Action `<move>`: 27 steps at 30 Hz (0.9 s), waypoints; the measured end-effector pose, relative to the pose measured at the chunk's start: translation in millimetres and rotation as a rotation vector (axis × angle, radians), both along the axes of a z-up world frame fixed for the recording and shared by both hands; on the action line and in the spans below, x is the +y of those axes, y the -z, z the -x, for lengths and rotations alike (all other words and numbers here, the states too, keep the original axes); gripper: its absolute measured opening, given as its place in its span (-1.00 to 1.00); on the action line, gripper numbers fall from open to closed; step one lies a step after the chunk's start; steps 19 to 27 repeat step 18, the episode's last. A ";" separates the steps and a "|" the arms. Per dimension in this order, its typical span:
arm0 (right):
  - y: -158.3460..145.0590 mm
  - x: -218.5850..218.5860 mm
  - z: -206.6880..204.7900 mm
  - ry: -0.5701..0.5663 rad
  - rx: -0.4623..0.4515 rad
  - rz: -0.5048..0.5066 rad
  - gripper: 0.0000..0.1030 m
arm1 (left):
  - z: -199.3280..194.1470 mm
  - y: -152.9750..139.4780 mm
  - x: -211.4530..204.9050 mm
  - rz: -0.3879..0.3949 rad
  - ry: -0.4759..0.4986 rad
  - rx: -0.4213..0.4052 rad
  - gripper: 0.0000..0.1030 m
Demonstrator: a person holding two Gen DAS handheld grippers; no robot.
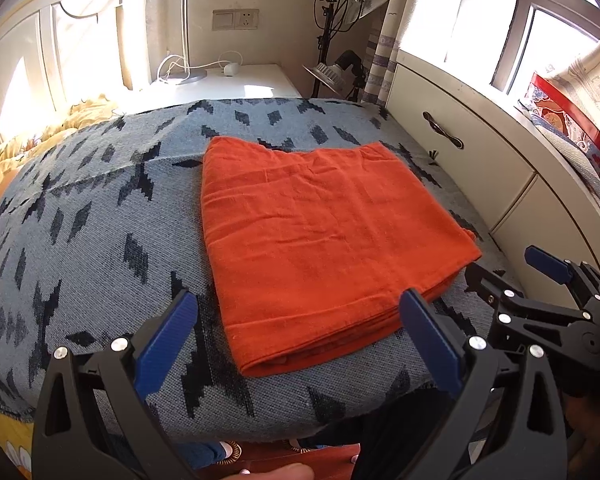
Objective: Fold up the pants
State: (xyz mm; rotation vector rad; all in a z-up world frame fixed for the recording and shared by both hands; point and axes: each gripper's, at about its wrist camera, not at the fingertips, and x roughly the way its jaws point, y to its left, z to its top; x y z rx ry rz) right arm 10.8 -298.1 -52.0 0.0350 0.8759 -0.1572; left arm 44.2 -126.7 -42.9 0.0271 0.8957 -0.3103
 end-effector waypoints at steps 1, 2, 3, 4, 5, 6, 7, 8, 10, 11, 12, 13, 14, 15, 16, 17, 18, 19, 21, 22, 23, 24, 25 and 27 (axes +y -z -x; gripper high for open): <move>-0.2 -0.5 -0.2 0.001 0.000 -0.001 0.68 | -0.2 0.3 -0.9 -0.001 0.000 0.001 0.96; -0.1 -1.2 -0.2 0.002 0.001 -0.002 0.68 | -0.6 0.5 -1.6 -0.001 0.000 0.002 0.96; 0.0 -2.1 -0.2 0.003 0.000 -0.002 0.68 | -0.9 0.6 -2.2 0.001 0.001 0.002 0.96; 0.0 -2.6 -0.2 0.004 0.000 -0.002 0.68 | -1.2 0.6 -2.4 0.007 0.003 -0.003 0.96; 0.1 -3.3 -0.2 0.005 0.001 -0.002 0.68 | -1.5 0.7 -2.6 0.019 0.003 -0.010 0.96; 0.3 -4.1 0.0 0.006 0.001 -0.002 0.68 | -2.5 1.1 -3.2 0.037 0.006 -0.014 0.96; 0.7 -5.2 0.0 0.008 0.002 -0.001 0.68 | -4.0 1.9 -4.4 0.051 0.010 -0.015 0.96; 1.0 -6.1 0.1 0.011 0.004 -0.001 0.68 | -5.9 3.3 -6.3 0.053 0.011 -0.014 0.96; 1.7 -8.2 0.8 0.018 0.006 -0.001 0.68 | -8.1 5.6 -12.0 0.039 0.031 -0.015 0.96; 1.8 -9.7 1.1 0.023 0.008 0.000 0.68 | -9.7 7.3 -13.8 0.052 0.050 -0.001 0.96; 1.9 -11.1 1.3 0.027 0.009 -0.002 0.68 | -11.1 8.9 -14.7 0.068 0.072 0.015 0.96; 2.2 -12.5 1.2 0.033 0.011 -0.005 0.68 | -11.6 9.2 -13.2 0.078 0.078 0.019 0.96; 2.4 -13.6 1.2 0.036 0.011 -0.009 0.68 | -11.2 7.5 -8.3 0.091 0.073 0.011 0.96; 2.6 -14.3 1.1 0.037 0.008 -0.016 0.68 | -9.9 4.5 -0.1 0.106 0.066 0.001 0.96; 2.6 -15.3 1.5 0.037 0.001 -0.025 0.68 | -8.0 0.3 12.2 0.121 0.057 -0.011 0.96; 2.9 -16.2 1.7 0.038 -0.005 -0.036 0.68 | -5.1 -4.8 29.0 0.127 0.037 -0.032 0.96; 3.6 -17.1 1.4 0.038 -0.009 -0.051 0.68 | -0.9 -8.5 50.6 0.117 0.002 -0.062 0.97; 3.6 -17.1 1.4 0.038 -0.009 -0.051 0.68 | -0.9 -8.5 50.6 0.117 0.002 -0.062 0.97; 3.6 -17.1 1.4 0.038 -0.009 -0.051 0.68 | -0.9 -8.5 50.6 0.117 0.002 -0.062 0.97; 3.6 -17.1 1.4 0.038 -0.009 -0.051 0.68 | -0.9 -8.5 50.6 0.117 0.002 -0.062 0.97; 3.6 -17.1 1.4 0.038 -0.009 -0.051 0.68 | -0.9 -8.5 50.6 0.117 0.002 -0.062 0.97; 3.6 -17.1 1.4 0.038 -0.009 -0.051 0.68 | -0.9 -8.5 50.6 0.117 0.002 -0.062 0.97; 3.6 -17.1 1.4 0.038 -0.009 -0.051 0.68 | -0.9 -8.5 50.6 0.117 0.002 -0.062 0.97; 3.6 -17.1 1.4 0.038 -0.009 -0.051 0.68 | -0.9 -8.5 50.6 0.117 0.002 -0.062 0.97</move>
